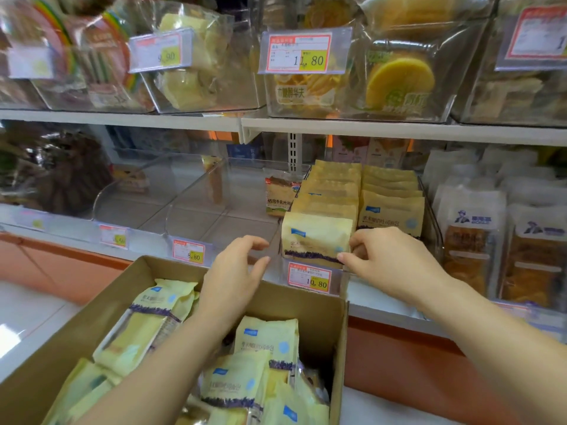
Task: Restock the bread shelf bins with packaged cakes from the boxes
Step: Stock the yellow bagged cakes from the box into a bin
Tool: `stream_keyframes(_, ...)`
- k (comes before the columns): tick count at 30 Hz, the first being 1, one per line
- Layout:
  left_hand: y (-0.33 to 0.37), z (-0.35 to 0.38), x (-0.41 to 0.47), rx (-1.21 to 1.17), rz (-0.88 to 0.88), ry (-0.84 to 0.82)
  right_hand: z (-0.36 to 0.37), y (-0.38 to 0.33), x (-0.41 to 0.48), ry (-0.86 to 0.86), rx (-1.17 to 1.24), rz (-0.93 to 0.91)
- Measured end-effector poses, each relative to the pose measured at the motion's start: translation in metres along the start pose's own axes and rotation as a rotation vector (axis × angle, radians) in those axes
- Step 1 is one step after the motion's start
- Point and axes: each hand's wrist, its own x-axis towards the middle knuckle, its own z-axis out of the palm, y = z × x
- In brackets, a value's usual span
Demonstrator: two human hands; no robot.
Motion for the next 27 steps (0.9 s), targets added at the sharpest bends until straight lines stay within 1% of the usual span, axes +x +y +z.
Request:
stream_keyframes(4, -0.028, -0.038, -0.043, 0.036, -0.041, 0.031, 0.001, -0.032, -0.021, 0.169, 0.048, -0.108)
stream_keyframes(6, -0.045, -0.062, -0.064, 0.071, -0.099, 0.059, 0.007, -0.054, -0.028, 0.179, 0.122, -0.168)
stream_keyframes(10, -0.081, -0.099, -0.097, 0.112, -0.199, 0.168, 0.040, -0.106, -0.036, 0.047, 0.218, -0.260)
stream_keyframes(14, -0.110, -0.118, -0.113, 0.071, -0.300, 0.247, 0.084, -0.152, -0.031, -0.176, 0.221, -0.315)
stream_keyframes(18, -0.128, -0.123, -0.115, -0.003, -0.345, 0.262, 0.129, -0.176, -0.016, -0.423, 0.275, -0.283)
stream_keyframes(20, -0.134, -0.124, -0.113, -0.023, -0.350, 0.248, 0.147, -0.184, -0.009, -0.505, 0.331, -0.252)
stream_keyframes(24, -0.145, -0.132, -0.105, -0.044, -0.360, 0.259, 0.174, -0.208, 0.005, -0.545, 0.598, -0.081)
stream_keyframes(27, -0.150, -0.134, -0.100, -0.045, -0.359, 0.269, 0.193, -0.229, 0.013, -0.506, 0.690, 0.015)
